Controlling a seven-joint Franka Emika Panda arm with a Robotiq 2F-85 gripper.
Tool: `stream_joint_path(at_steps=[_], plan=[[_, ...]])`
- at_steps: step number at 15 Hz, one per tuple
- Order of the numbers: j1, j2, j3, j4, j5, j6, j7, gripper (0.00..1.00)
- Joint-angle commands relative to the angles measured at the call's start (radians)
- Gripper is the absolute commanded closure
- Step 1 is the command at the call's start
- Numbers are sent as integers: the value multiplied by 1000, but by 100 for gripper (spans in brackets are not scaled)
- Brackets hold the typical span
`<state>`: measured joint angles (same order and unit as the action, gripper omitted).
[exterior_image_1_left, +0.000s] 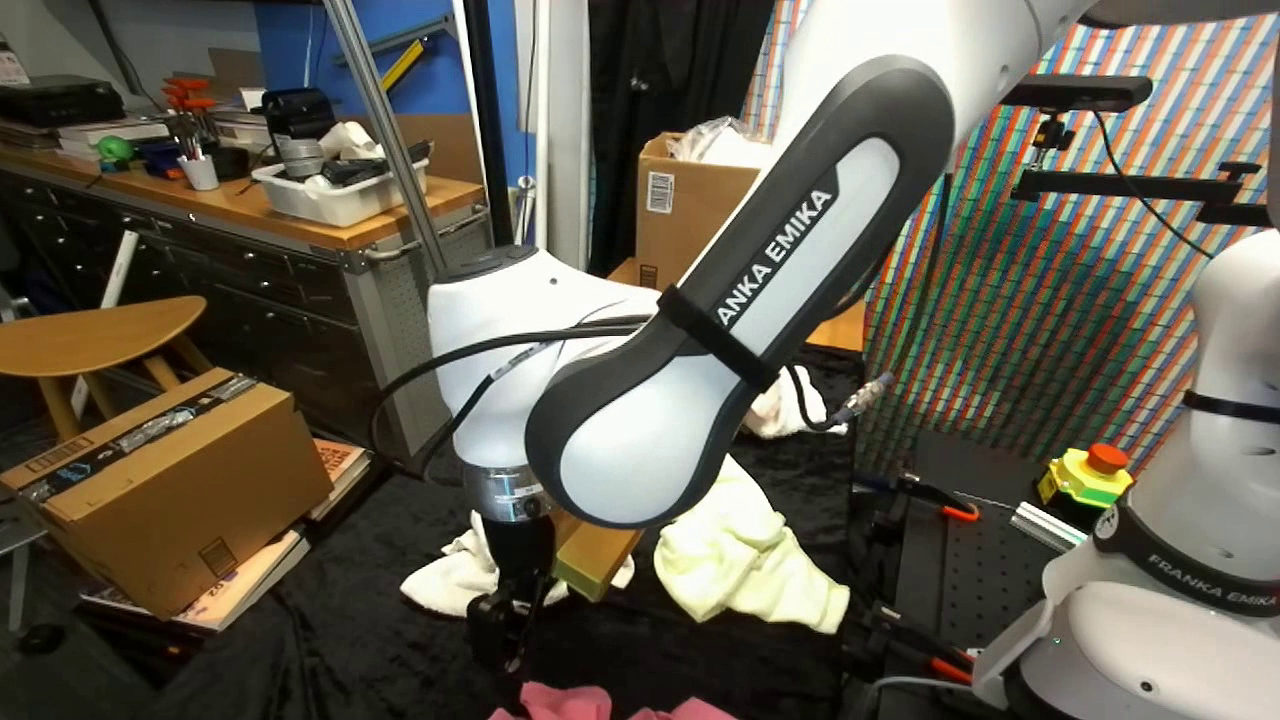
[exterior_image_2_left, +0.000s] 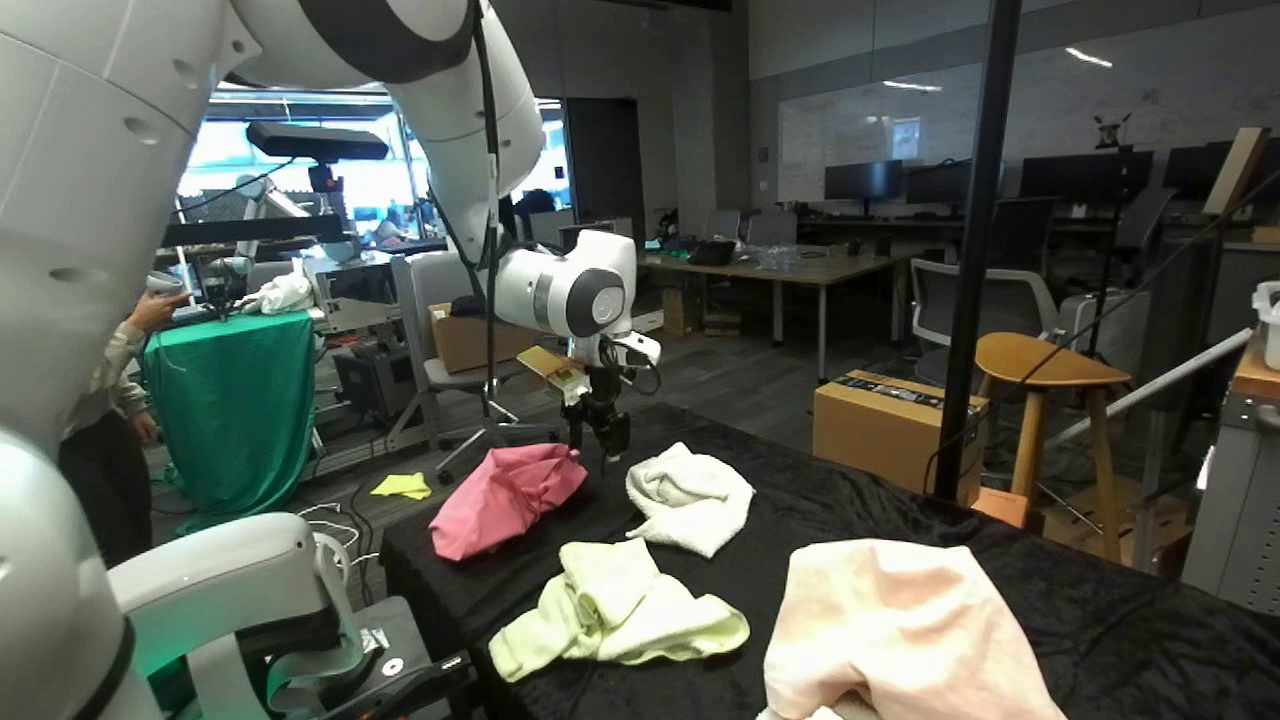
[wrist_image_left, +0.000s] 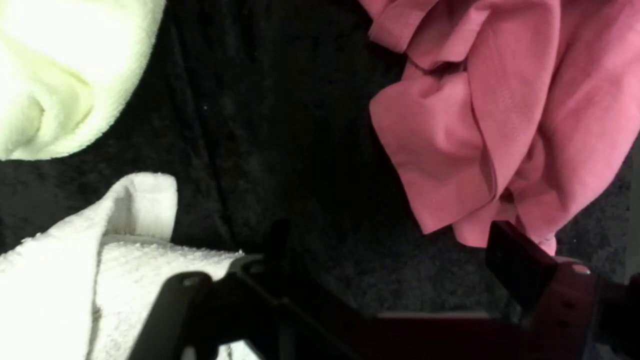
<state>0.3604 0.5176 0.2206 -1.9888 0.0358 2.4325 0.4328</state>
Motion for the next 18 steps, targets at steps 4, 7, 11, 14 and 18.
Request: stream_joint_path(at_steps=[4, 7, 11, 14, 18], plan=[[52, 75, -42, 82, -30, -30, -11, 0], [78, 86, -75, 92, -77, -26, 2, 0], [113, 87, -120, 97, -154, -20, 23, 0], [132, 85, -144, 96, -209, -5, 36, 0], [166, 86, -196, 102, -313, 35, 84, 0]])
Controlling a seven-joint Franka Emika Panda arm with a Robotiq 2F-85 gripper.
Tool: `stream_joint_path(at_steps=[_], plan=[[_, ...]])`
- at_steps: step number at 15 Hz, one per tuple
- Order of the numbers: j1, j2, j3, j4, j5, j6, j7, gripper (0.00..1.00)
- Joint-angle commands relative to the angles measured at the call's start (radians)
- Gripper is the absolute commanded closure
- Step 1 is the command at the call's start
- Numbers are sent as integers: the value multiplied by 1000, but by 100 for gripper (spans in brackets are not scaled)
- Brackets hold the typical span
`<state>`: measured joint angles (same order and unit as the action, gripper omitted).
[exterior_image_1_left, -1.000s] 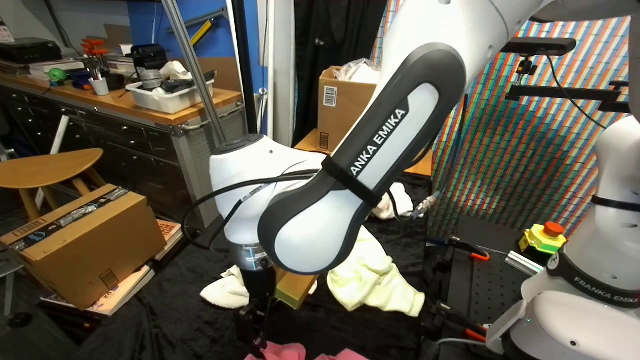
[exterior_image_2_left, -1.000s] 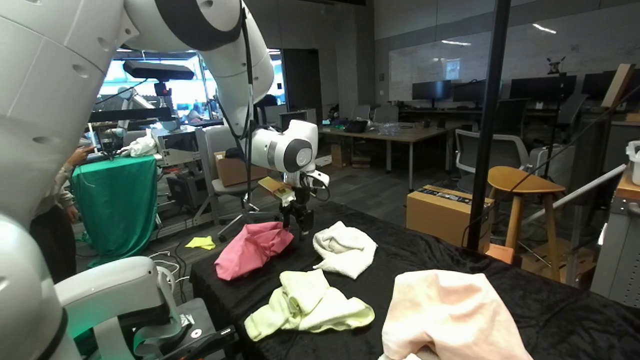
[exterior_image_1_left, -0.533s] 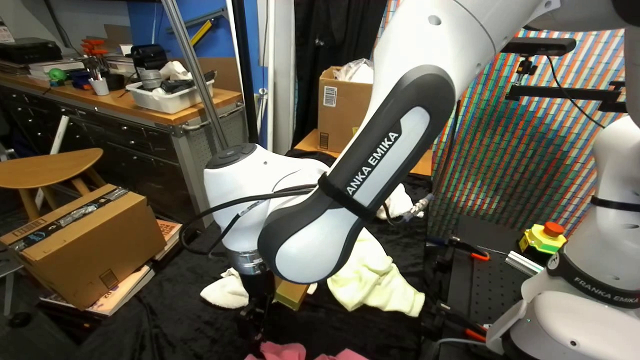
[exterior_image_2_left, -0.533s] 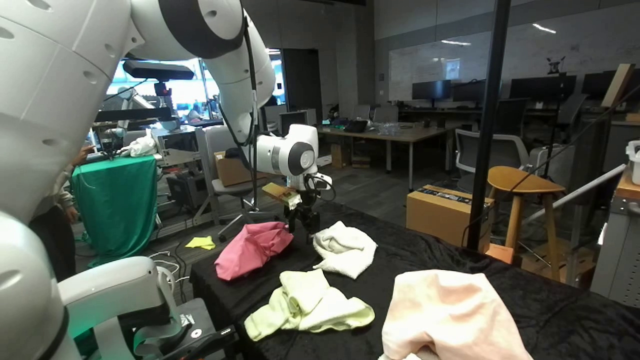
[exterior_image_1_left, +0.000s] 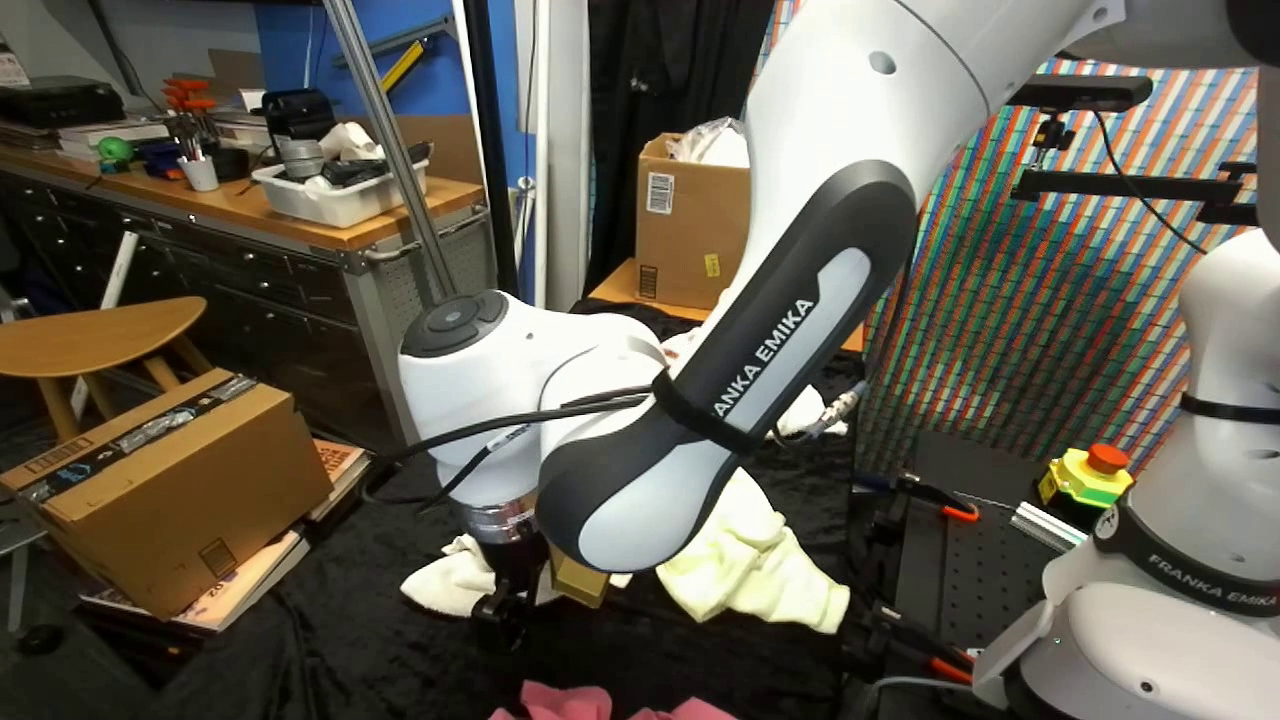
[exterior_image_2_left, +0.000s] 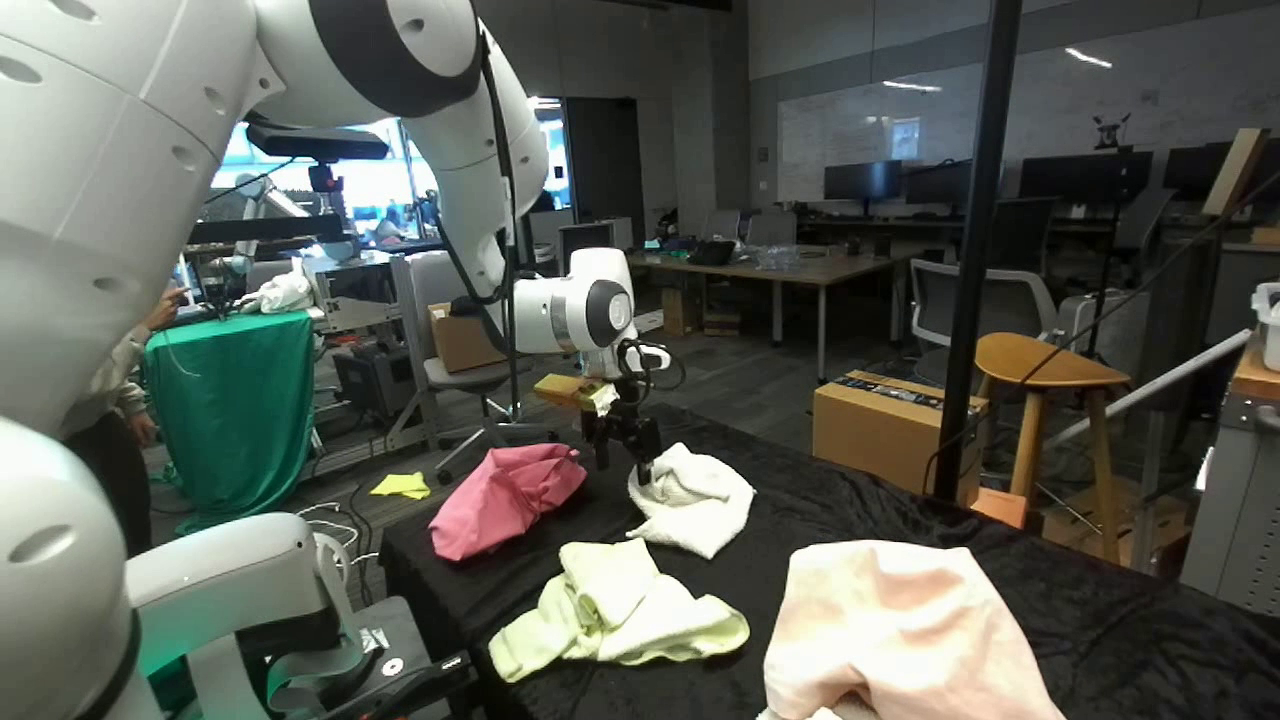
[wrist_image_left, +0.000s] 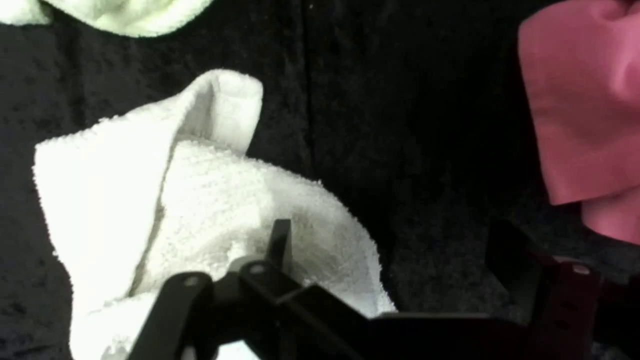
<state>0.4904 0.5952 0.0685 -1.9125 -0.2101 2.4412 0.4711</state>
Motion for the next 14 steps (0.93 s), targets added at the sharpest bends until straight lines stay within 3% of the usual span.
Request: stream_joint_path(at_steps=[1, 8, 14], plan=[[41, 9, -56, 28, -89, 32, 57, 0], [53, 27, -131, 55, -213, 70, 143, 0], [41, 47, -164, 65, -233, 82, 201, 0]])
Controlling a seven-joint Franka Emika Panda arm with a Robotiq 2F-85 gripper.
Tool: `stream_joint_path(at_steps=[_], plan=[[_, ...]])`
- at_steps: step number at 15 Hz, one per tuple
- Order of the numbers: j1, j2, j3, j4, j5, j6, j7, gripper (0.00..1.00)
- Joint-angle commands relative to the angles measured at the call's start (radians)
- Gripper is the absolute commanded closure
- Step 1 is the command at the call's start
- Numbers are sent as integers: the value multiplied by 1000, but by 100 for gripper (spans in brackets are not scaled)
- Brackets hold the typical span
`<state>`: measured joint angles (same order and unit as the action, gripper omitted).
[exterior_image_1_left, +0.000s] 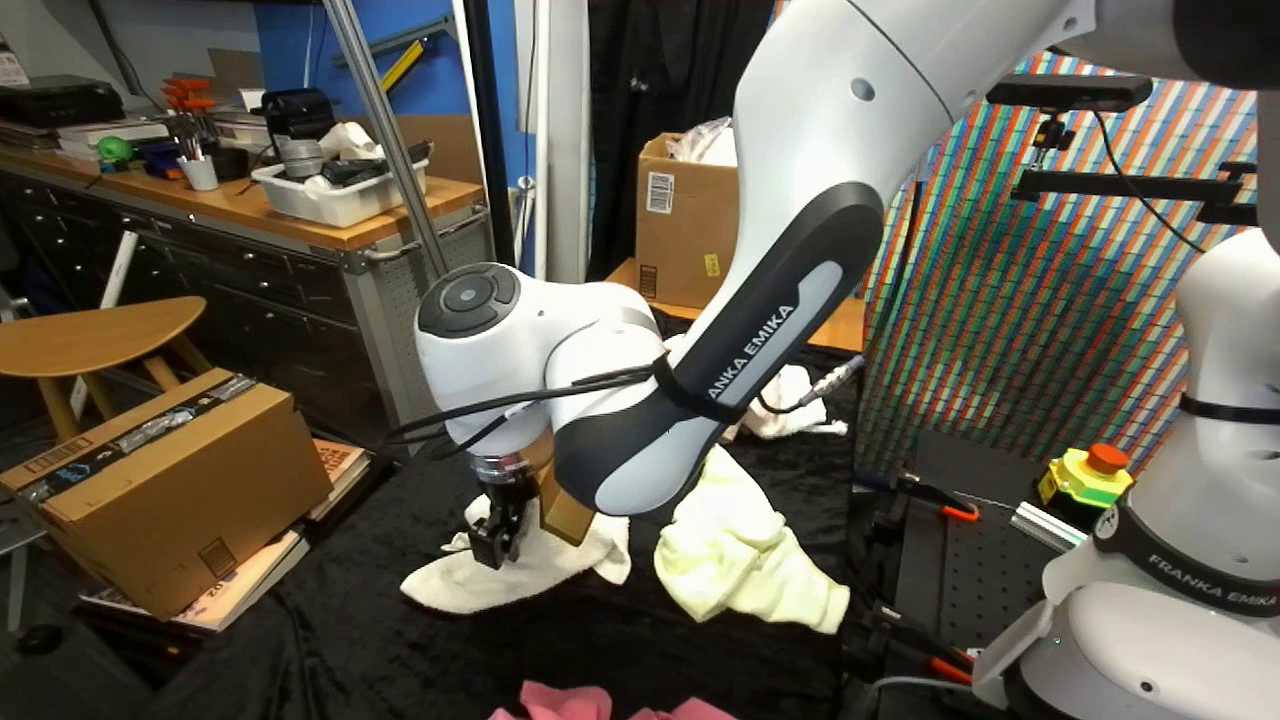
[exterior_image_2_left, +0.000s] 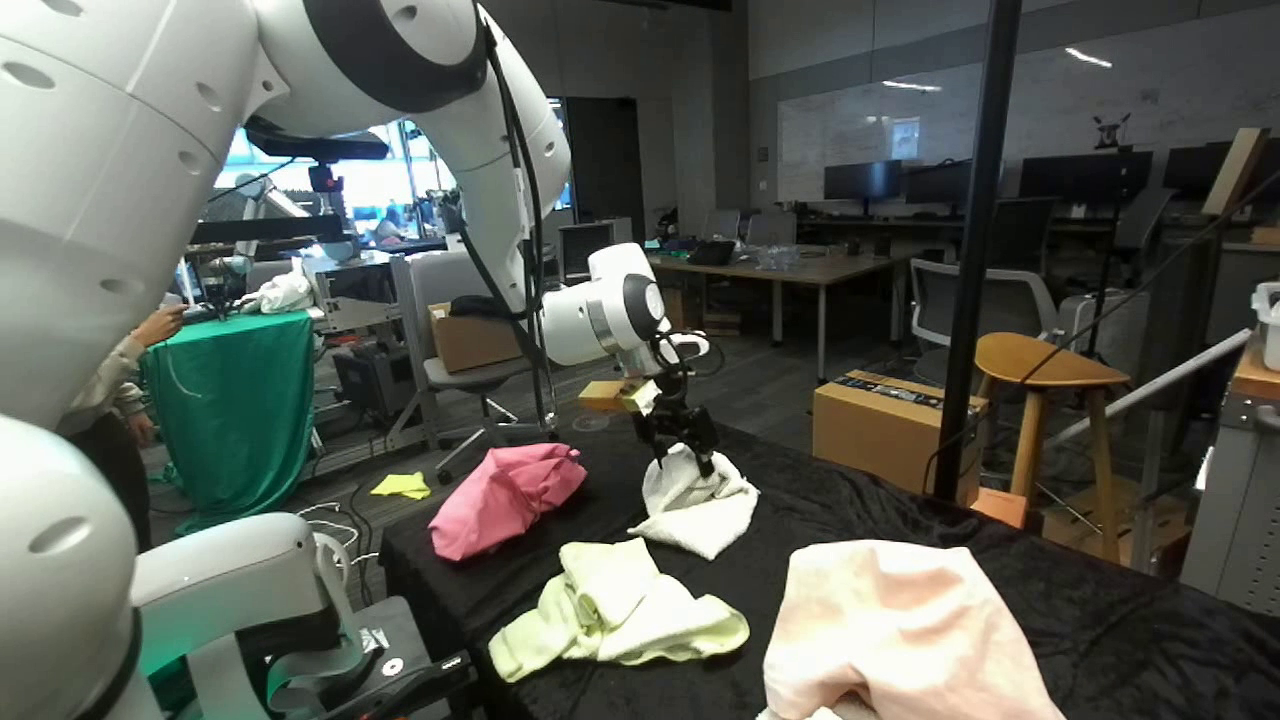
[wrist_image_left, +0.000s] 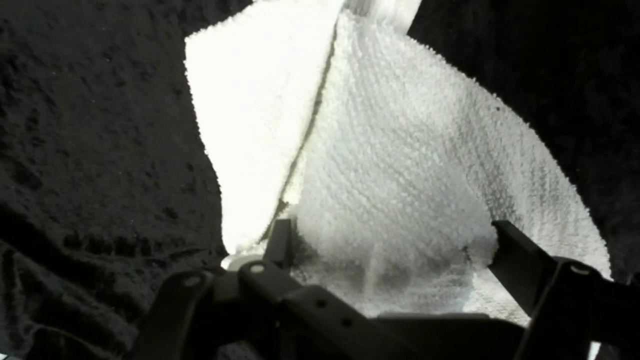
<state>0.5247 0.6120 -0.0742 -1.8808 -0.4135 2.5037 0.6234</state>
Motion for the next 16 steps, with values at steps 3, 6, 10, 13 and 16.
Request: stream_joint_path(at_steps=[3, 6, 10, 13, 16], plan=[[5, 40, -27, 39, -24, 13, 72, 30], [1, 40, -27, 40, -19, 3, 82, 47], [7, 29, -38, 32, -30, -1, 112, 77], [16, 12, -54, 17, -49, 0, 147, 97], [22, -7, -68, -2, -90, 4, 192, 99]])
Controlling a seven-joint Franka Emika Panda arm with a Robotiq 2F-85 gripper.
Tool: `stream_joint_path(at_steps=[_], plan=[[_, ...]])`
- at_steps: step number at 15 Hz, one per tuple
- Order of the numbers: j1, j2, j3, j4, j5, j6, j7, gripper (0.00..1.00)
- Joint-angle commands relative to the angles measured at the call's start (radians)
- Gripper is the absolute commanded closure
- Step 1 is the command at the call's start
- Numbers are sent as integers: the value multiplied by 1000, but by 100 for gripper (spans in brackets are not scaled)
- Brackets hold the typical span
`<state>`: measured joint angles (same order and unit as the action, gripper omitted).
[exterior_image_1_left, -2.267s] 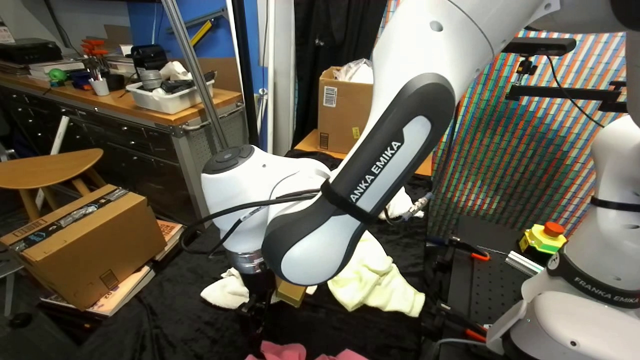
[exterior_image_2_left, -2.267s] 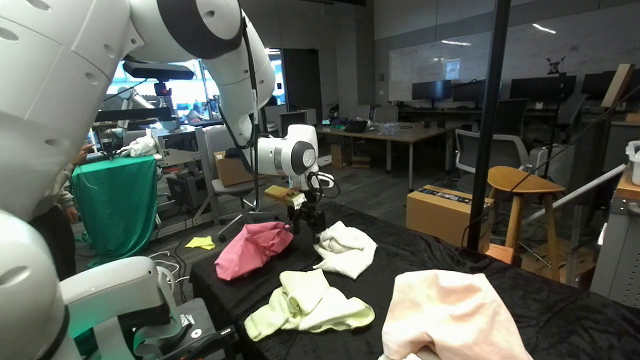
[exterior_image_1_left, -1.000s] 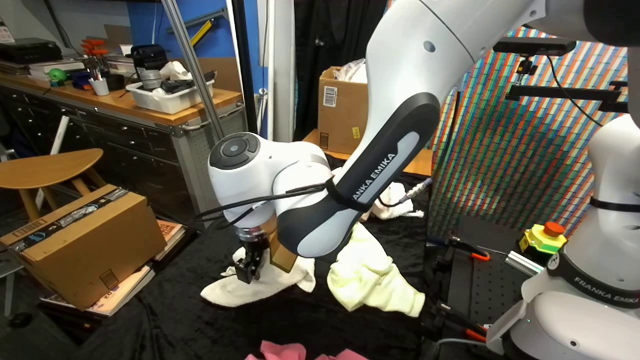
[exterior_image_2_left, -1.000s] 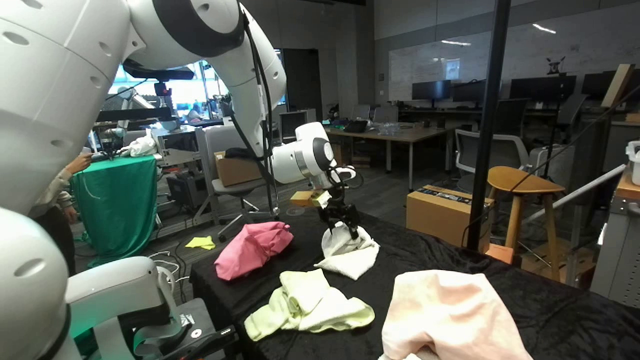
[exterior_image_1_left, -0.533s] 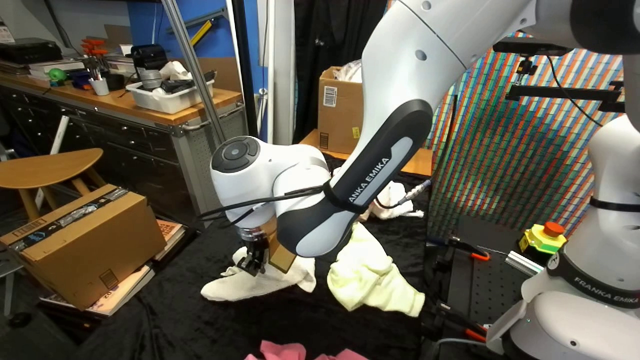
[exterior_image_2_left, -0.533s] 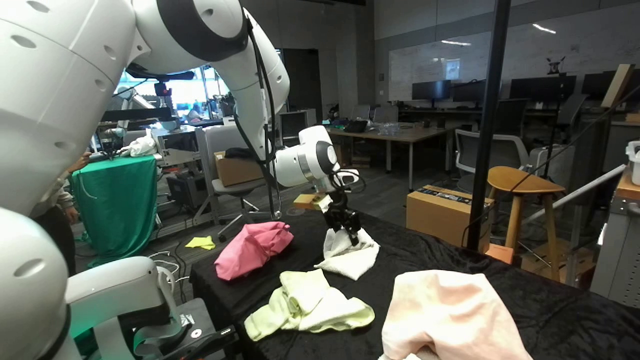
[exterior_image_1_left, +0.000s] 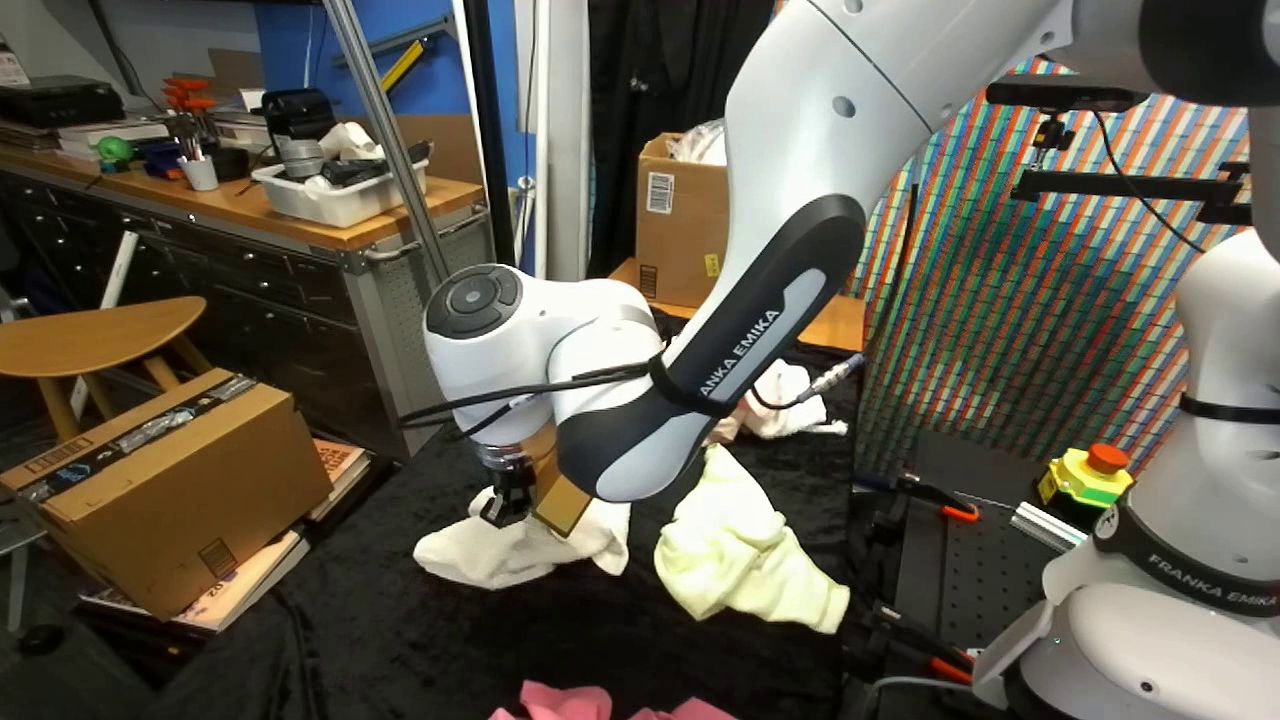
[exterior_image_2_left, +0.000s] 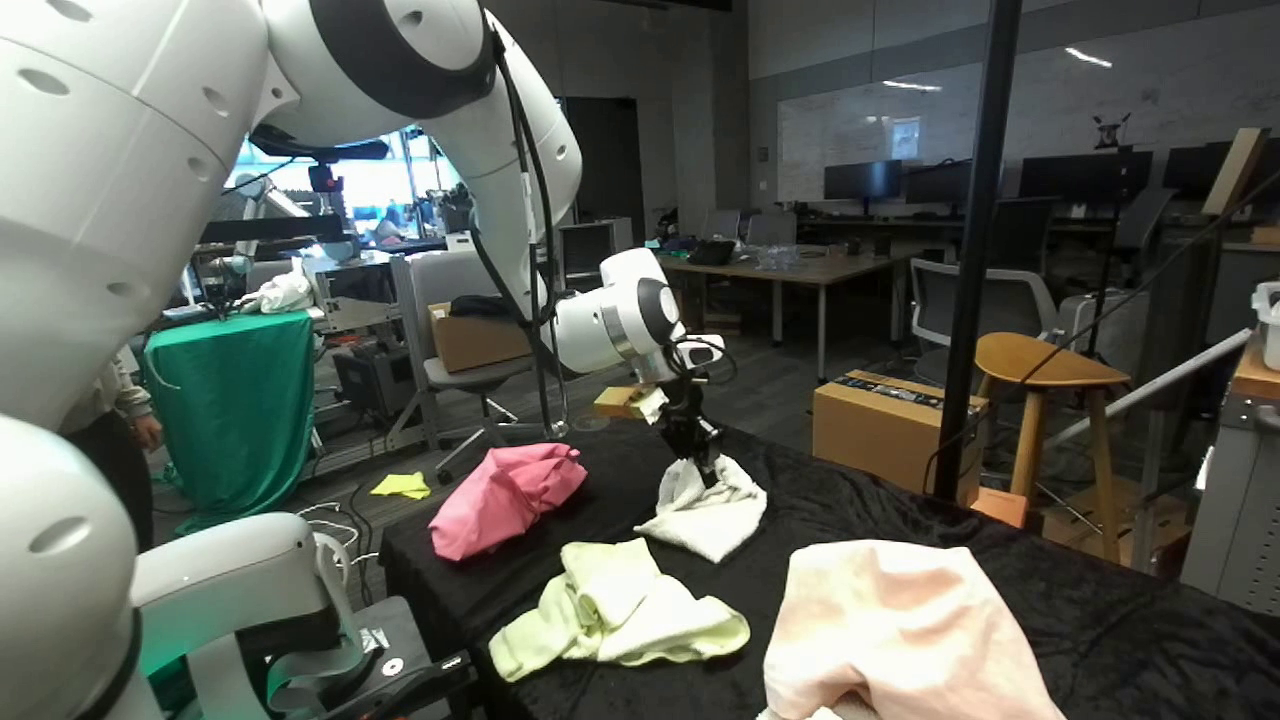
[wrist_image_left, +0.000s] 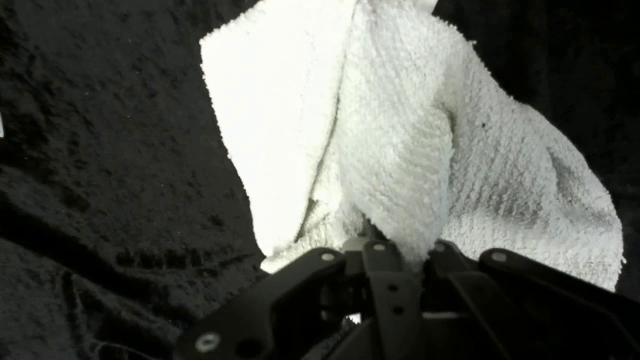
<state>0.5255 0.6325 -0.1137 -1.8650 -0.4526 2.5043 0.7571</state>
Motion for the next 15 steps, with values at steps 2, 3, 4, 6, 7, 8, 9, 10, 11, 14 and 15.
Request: stream_joint_path(at_steps=[2, 3, 4, 6, 7, 8, 9, 10, 11, 14, 15], plan=[[25, -44, -41, -31, -86, 4, 98, 96], [27, -54, -48, -37, -107, 3, 122, 96], [26, -70, -57, -50, -126, 6, 149, 96], [15, -109, -72, -83, -166, 10, 207, 96], [5, -130, -78, -99, -188, 10, 238, 96], [-8, -159, -86, -125, -207, 12, 271, 96], [-25, -182, -89, -145, -224, 10, 295, 96], [-43, -210, -92, -170, -240, 9, 322, 96], [-66, -227, -91, -188, -258, 10, 341, 96], [-144, -278, -80, -246, -294, 7, 377, 96], [-174, -300, -75, -270, -295, 4, 373, 96]])
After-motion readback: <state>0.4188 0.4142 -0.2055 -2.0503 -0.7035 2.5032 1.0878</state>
